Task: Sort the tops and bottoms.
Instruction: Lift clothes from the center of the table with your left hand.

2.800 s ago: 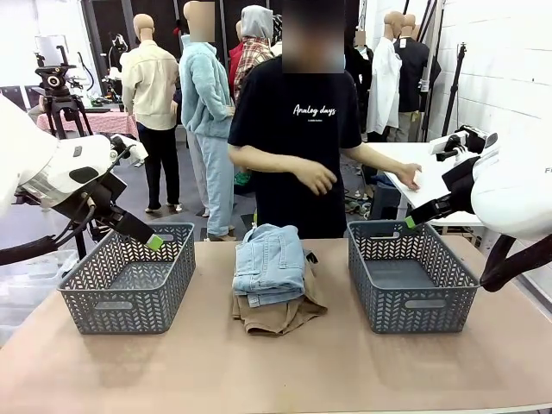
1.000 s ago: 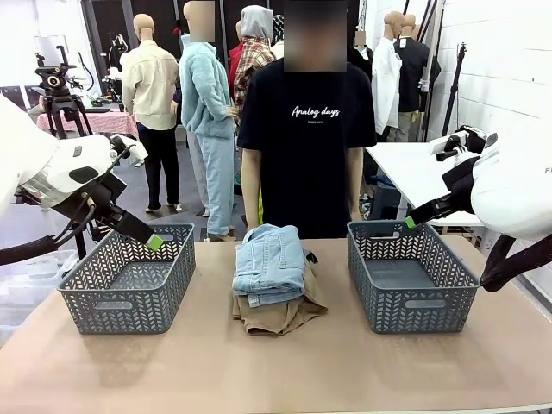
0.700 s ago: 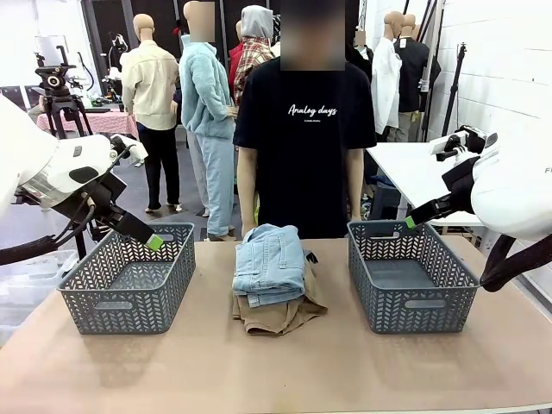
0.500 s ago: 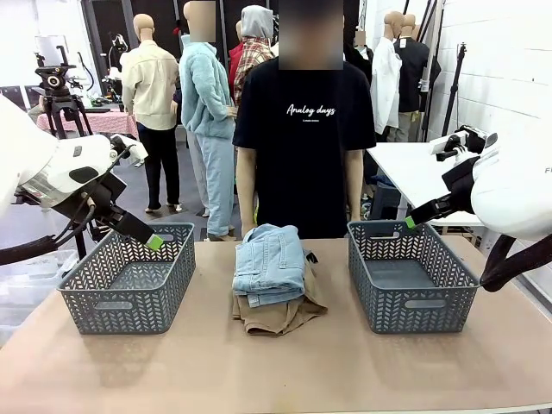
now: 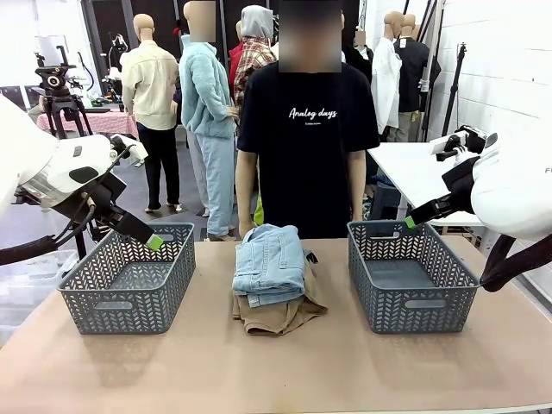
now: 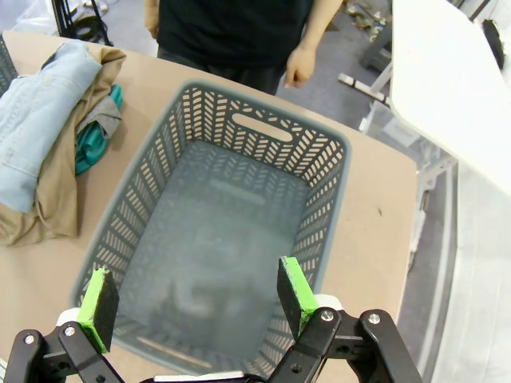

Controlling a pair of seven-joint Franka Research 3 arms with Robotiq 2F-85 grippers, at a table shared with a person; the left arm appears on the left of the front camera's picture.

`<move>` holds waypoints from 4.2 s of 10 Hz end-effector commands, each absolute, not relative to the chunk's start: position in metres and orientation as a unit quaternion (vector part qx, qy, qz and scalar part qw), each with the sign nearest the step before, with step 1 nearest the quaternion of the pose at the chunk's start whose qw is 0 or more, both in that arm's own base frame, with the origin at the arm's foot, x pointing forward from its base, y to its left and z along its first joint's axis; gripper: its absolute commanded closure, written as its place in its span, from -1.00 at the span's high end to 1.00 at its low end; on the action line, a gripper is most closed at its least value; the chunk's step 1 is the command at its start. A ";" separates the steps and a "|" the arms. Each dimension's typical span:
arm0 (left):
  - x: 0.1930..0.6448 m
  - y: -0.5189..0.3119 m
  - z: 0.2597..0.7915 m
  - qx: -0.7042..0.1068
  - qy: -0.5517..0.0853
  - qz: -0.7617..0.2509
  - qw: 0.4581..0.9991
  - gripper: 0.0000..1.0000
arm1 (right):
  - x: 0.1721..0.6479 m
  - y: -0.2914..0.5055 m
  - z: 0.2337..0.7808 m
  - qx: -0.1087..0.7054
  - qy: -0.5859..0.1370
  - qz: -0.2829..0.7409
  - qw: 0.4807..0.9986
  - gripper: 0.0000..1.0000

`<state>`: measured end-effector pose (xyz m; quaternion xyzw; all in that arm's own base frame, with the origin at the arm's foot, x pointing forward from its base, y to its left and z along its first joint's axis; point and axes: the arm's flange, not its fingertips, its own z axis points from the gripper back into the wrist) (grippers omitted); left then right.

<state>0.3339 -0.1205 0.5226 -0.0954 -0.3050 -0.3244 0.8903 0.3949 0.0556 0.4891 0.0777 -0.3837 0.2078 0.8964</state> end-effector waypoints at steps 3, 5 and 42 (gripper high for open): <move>0.334 -0.119 0.523 -0.100 -0.306 -0.323 0.890 1.00 | 0.396 0.055 0.489 0.080 -0.388 0.209 0.894 1.00; 0.334 -0.119 0.523 -0.100 -0.306 -0.323 0.890 1.00 | 0.396 0.055 0.489 0.080 -0.388 0.209 0.894 1.00; 0.566 -0.374 0.396 -0.094 -0.122 -0.226 0.962 -0.09 | 0.396 0.055 0.489 0.080 -0.388 0.209 0.894 1.00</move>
